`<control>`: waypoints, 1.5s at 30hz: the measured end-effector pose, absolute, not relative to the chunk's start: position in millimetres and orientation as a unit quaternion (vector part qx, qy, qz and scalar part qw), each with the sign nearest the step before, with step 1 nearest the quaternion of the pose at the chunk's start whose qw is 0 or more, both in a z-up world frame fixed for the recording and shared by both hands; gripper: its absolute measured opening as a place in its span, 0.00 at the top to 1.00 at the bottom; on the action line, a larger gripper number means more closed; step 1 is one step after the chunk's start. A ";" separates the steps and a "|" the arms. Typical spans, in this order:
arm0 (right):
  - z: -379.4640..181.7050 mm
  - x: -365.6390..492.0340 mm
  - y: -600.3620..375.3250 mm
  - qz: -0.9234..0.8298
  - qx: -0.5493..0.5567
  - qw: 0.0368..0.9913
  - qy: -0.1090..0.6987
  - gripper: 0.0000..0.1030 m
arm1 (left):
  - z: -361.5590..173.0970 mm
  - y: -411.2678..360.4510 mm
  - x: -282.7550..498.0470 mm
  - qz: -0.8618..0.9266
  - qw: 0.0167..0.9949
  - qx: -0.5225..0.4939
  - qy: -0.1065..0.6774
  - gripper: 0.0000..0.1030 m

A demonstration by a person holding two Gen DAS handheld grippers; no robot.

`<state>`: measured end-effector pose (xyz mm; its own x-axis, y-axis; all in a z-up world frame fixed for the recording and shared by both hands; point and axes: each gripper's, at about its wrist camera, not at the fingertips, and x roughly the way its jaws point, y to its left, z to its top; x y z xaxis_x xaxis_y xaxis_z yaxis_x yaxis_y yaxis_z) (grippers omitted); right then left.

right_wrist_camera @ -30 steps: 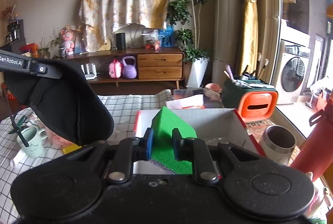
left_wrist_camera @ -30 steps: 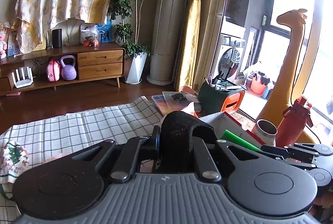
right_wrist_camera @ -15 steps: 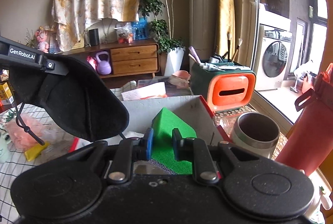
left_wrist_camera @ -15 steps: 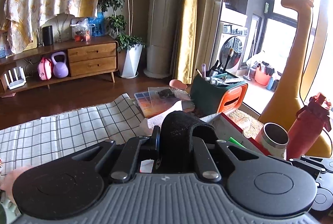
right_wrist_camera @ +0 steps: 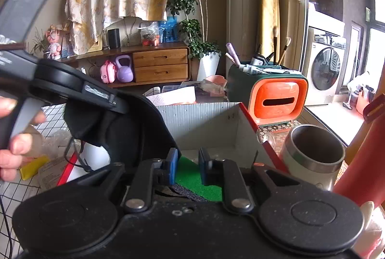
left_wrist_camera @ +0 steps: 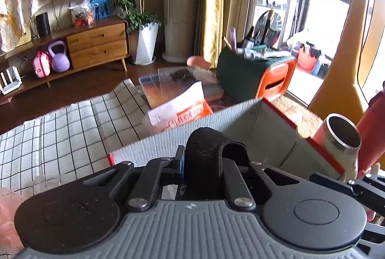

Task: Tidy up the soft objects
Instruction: 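Carry the black mask and green sponge over the red box with both grippers, then release the green sponge into the box while the left gripper lowers the black mask inside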

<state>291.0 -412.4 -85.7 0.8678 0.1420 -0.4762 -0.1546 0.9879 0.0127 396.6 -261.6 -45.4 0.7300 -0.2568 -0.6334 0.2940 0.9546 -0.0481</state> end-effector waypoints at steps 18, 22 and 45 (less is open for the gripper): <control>-109.1 287.0 -412.3 0.094 0.016 0.953 0.287 0.77 | -93.8 -279.3 401.4 -0.181 0.894 0.065 0.406 0.90; -109.1 286.9 -412.4 0.096 0.021 0.952 0.289 0.71 | -92.4 -281.1 395.7 -0.180 0.892 0.076 0.407 0.89; -81.7 264.3 -411.8 0.089 0.030 0.951 0.293 0.22 | -59.2 -253.0 362.9 -0.193 0.903 0.052 0.380 0.38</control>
